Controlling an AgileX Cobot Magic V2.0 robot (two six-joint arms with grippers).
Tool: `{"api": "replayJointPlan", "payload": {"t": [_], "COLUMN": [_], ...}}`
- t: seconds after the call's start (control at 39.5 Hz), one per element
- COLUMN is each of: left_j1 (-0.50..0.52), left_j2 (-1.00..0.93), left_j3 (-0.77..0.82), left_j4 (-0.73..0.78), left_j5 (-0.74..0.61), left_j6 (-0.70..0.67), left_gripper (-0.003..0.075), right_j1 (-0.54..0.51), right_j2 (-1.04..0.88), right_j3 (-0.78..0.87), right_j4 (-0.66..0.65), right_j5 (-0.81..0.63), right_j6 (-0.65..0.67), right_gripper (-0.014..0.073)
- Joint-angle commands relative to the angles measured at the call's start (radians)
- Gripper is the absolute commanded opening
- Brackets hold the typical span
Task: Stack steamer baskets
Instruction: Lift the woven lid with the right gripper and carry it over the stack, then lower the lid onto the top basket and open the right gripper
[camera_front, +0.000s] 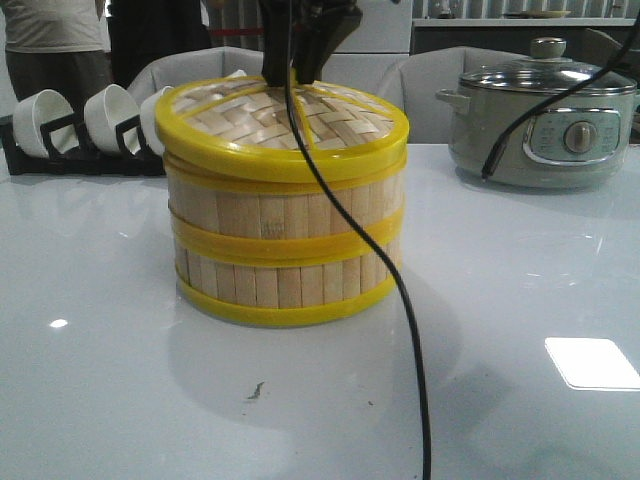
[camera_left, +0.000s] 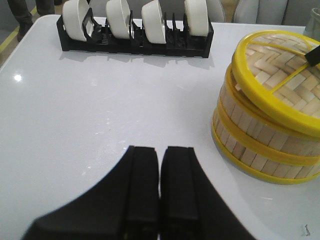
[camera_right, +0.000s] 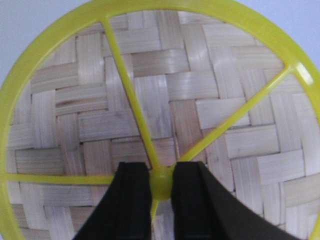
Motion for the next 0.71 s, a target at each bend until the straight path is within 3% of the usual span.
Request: {"api": "replayJointPlan", "payload": {"t": [0.0,0.68], "left_j1": [0.004,0.004], "left_j2": [0.004,0.004], "left_j3": [-0.027,-0.027], "left_j4": [0.002,0.002], "left_j5": [-0.077,-0.077], "left_j6": [-0.009,-0.009], "left_gripper": [0.0094,0.0094], "right_j1": [0.003,0.003], "right_j2": [-0.060,-0.017], "right_j3": [-0.039,-0.039], "right_j4": [-0.011,-0.012], "right_j5": [-0.059,-0.098], "right_j6": [-0.005,-0.005], "right_gripper": [0.0049,0.0049]}}
